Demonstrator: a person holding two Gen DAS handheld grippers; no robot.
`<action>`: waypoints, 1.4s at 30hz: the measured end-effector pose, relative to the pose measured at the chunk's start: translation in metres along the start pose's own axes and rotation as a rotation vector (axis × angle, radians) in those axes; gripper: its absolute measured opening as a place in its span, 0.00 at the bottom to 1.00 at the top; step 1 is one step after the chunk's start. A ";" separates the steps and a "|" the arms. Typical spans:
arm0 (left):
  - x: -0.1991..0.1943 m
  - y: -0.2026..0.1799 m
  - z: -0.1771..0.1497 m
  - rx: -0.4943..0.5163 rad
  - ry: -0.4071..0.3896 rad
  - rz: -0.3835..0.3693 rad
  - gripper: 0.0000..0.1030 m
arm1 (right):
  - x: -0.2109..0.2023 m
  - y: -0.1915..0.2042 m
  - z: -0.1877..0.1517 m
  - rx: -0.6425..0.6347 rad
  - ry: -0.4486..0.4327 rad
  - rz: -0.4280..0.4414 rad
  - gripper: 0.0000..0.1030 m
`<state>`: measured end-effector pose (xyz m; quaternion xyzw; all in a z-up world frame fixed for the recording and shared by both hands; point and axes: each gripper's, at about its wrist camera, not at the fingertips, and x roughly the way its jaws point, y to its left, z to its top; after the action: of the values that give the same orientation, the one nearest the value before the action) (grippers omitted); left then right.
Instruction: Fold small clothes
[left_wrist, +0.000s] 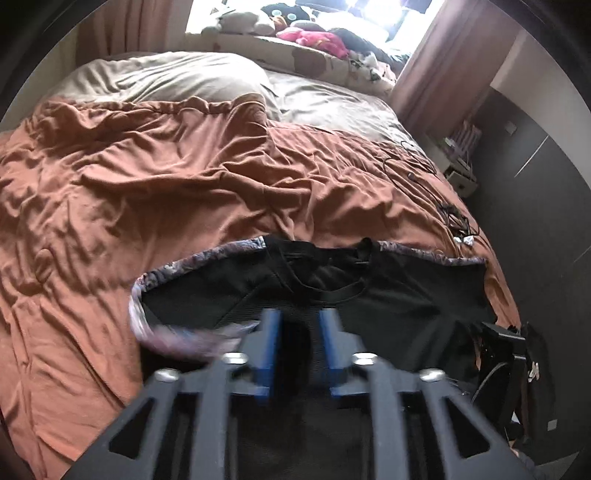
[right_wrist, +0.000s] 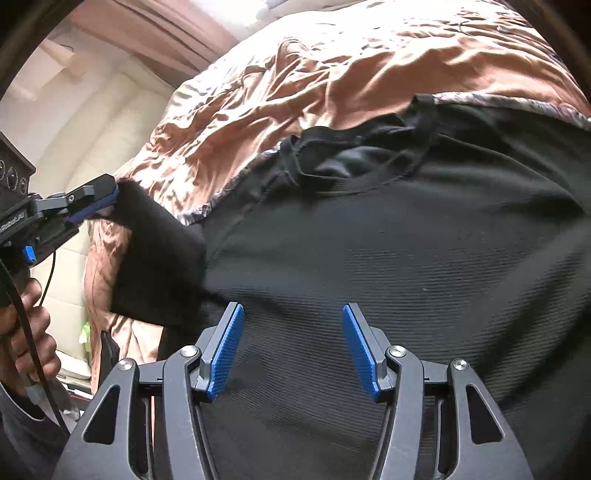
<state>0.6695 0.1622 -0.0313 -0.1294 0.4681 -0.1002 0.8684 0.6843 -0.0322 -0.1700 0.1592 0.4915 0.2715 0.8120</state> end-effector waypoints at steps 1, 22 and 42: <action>-0.004 0.001 0.000 -0.002 -0.020 0.011 0.54 | -0.002 -0.003 0.000 0.003 0.000 0.002 0.54; 0.009 0.126 -0.088 -0.146 0.054 0.165 0.60 | 0.034 0.055 -0.010 -0.306 -0.004 -0.123 0.59; 0.035 0.157 -0.135 -0.259 0.086 0.087 0.34 | 0.125 0.109 -0.023 -0.533 0.135 -0.232 0.42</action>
<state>0.5832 0.2828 -0.1798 -0.2154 0.5192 -0.0065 0.8270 0.6796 0.1297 -0.2124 -0.1353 0.4706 0.3065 0.8162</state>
